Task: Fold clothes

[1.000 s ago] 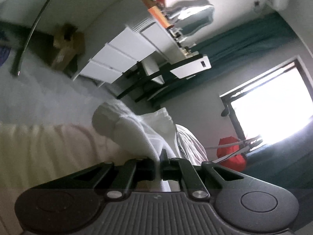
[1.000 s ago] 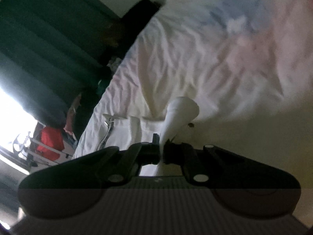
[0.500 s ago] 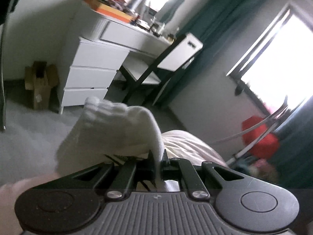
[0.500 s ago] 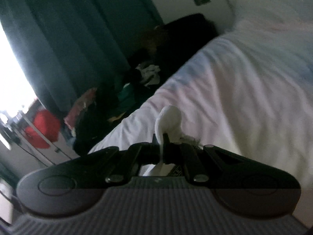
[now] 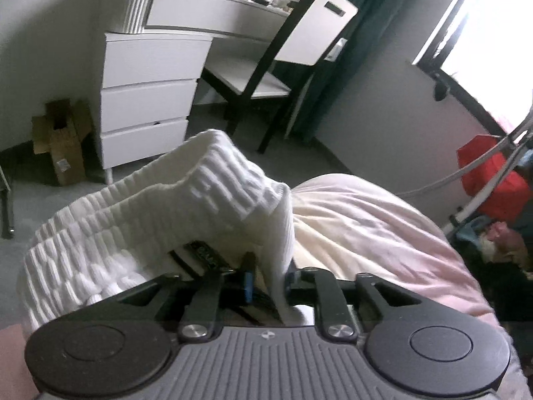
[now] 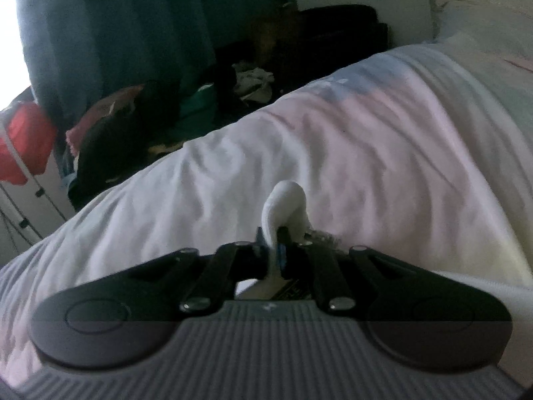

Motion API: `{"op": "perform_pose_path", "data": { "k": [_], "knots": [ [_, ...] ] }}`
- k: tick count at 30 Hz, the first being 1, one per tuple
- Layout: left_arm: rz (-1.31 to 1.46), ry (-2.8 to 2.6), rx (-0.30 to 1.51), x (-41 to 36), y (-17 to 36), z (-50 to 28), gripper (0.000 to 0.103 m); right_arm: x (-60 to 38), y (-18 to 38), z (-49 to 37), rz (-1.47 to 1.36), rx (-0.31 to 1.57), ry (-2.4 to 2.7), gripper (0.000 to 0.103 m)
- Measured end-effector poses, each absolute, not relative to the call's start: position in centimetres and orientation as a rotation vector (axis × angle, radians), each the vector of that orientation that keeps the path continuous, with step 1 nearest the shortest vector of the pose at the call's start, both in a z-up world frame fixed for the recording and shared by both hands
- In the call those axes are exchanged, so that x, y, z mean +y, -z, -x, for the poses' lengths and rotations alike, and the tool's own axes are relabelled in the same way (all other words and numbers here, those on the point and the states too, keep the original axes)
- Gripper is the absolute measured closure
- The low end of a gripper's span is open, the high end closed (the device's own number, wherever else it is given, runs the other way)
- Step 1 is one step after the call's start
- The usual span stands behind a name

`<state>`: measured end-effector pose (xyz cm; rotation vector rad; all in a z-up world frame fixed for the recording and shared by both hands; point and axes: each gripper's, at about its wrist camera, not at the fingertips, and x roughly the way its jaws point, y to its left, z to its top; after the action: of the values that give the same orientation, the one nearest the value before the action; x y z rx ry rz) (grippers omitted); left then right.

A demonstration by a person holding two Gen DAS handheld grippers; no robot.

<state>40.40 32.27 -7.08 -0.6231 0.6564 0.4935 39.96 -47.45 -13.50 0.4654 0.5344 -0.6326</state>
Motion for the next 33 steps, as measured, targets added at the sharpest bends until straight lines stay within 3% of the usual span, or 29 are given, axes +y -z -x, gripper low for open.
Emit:
{"op": "perform_pose_path", "data": {
  "k": [1,2,3,4,6,7,15,22,28,33],
  "knots": [
    [0.628,-0.477,0.652,32.4,6.8,-39.8,0.070,-47.5,13.1,-39.6,-0.466,0.547,0.623,0.079],
    [0.637,-0.468,0.652,32.4,6.5,-39.0,0.053,-47.4,12.6,-39.0,-0.467,0.551,0.614,0.066],
    [0.647,-0.458,0.651,32.4,6.2,-38.2,0.043,-47.3,12.1,-38.3,-0.464,0.548,0.601,0.052],
    [0.657,-0.451,0.650,32.4,5.8,-37.3,0.031,-46.9,11.5,-37.3,-0.454,0.532,0.589,0.047],
    [0.676,-0.437,0.640,32.4,5.1,-34.8,0.028,-45.9,10.3,-34.8,-0.426,0.494,0.585,0.021],
    [0.683,-0.418,0.641,32.3,4.9,-33.7,0.027,-45.3,9.9,-33.7,-0.409,0.482,0.585,0.019],
    [0.737,-0.397,0.693,33.0,5.5,-25.2,0.022,-42.1,8.3,-25.0,-0.410,0.486,0.528,0.019],
    [0.919,-0.382,0.734,34.0,9.6,-22.6,0.022,-40.5,11.5,-20.3,-0.534,0.569,0.506,0.019],
    [1.029,-0.381,0.589,34.4,11.7,-22.2,0.022,-42.4,15.0,-19.5,-0.913,0.610,0.432,0.019],
    [1.092,-0.377,0.497,35.1,12.6,-22.5,0.023,-42.8,16.2,-20.4,-0.947,0.575,0.410,0.017]
  ]
}}
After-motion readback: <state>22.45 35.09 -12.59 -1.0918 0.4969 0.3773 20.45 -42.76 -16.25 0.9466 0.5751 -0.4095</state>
